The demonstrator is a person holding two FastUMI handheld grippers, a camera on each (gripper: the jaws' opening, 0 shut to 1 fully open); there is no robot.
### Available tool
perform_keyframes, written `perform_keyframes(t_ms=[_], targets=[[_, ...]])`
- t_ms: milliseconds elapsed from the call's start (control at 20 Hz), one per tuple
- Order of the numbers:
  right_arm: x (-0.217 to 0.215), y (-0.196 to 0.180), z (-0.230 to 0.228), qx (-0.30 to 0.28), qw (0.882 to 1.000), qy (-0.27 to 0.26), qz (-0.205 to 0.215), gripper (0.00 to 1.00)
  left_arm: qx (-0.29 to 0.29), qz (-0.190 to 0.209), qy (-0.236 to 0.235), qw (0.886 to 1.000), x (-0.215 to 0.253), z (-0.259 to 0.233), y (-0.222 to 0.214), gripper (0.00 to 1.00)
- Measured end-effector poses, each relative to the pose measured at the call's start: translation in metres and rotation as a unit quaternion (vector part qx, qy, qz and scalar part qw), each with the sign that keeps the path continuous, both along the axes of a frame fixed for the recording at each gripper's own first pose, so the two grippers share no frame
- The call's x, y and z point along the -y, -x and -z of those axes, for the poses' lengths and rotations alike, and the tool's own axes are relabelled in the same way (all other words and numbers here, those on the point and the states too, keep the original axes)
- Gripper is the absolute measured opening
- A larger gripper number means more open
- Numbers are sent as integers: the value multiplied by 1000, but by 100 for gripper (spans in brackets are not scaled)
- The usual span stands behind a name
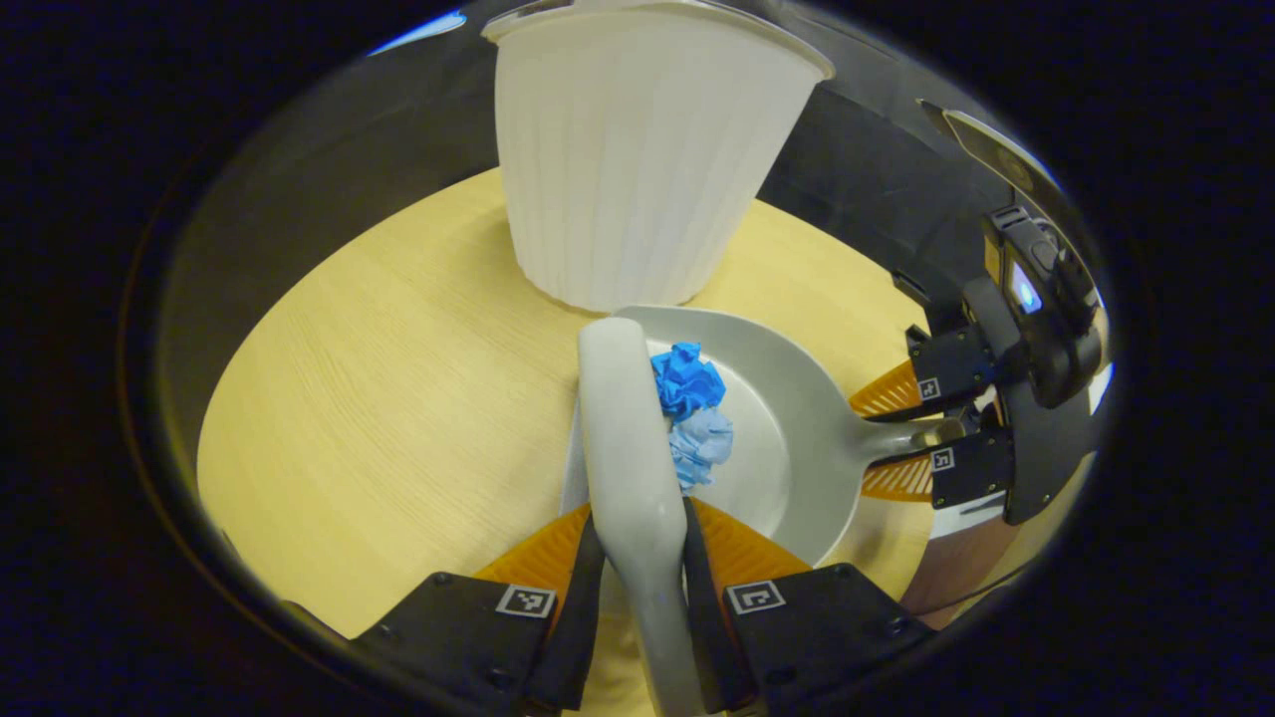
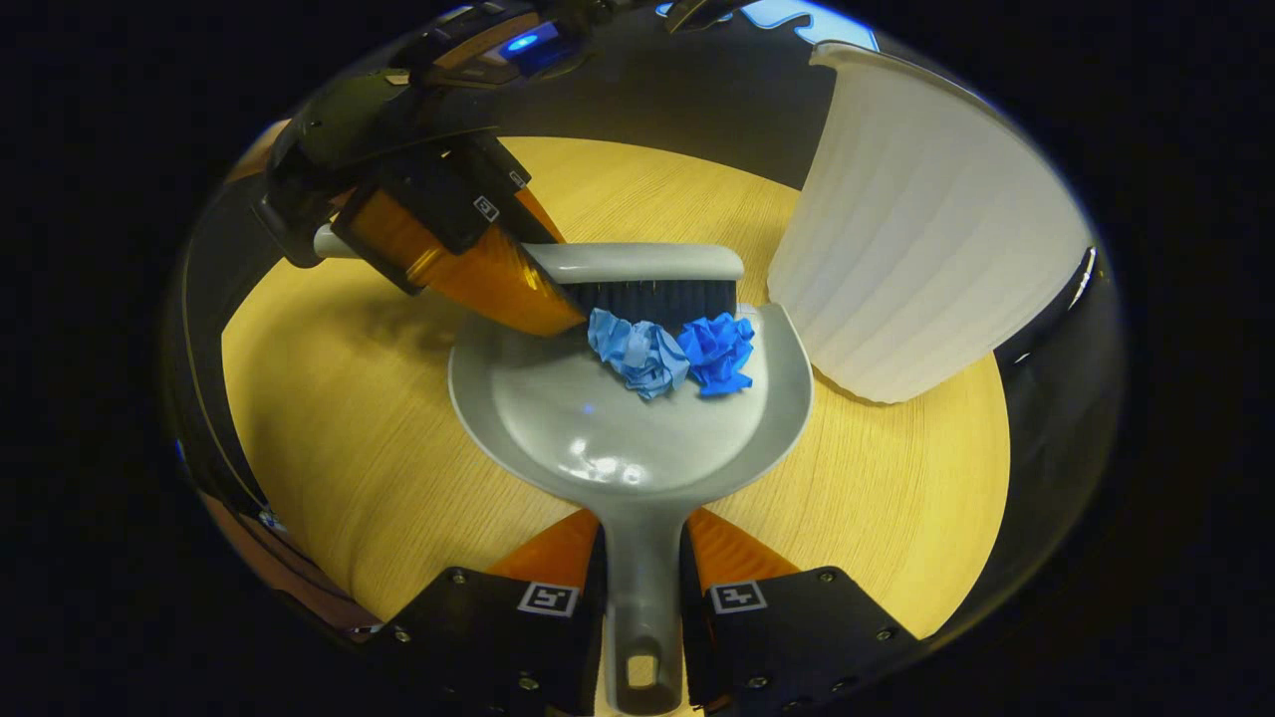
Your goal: Pick up the small broom and dustpan from the desktop, sweep the trash into the dustpan with the broom, and then empty the trash into the garbage bin.
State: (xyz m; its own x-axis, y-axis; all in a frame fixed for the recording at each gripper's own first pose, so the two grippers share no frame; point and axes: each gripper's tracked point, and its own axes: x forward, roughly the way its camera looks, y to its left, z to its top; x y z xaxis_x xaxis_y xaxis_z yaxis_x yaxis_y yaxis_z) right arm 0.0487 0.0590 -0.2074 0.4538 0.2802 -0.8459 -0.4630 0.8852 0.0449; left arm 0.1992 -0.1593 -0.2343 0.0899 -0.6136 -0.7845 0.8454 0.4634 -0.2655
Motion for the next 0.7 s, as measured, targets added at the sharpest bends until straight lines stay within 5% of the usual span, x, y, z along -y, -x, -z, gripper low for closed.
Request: perform_keyframes(t_ms=[550, 700], targets=[[13, 10, -8, 3, 1000, 17, 18, 34, 27, -55, 2, 998, -38, -30, 5, 48], [11, 10, -5, -8, 999, 13, 36, 28, 25, -70, 4, 997, -56, -36, 4, 48]])
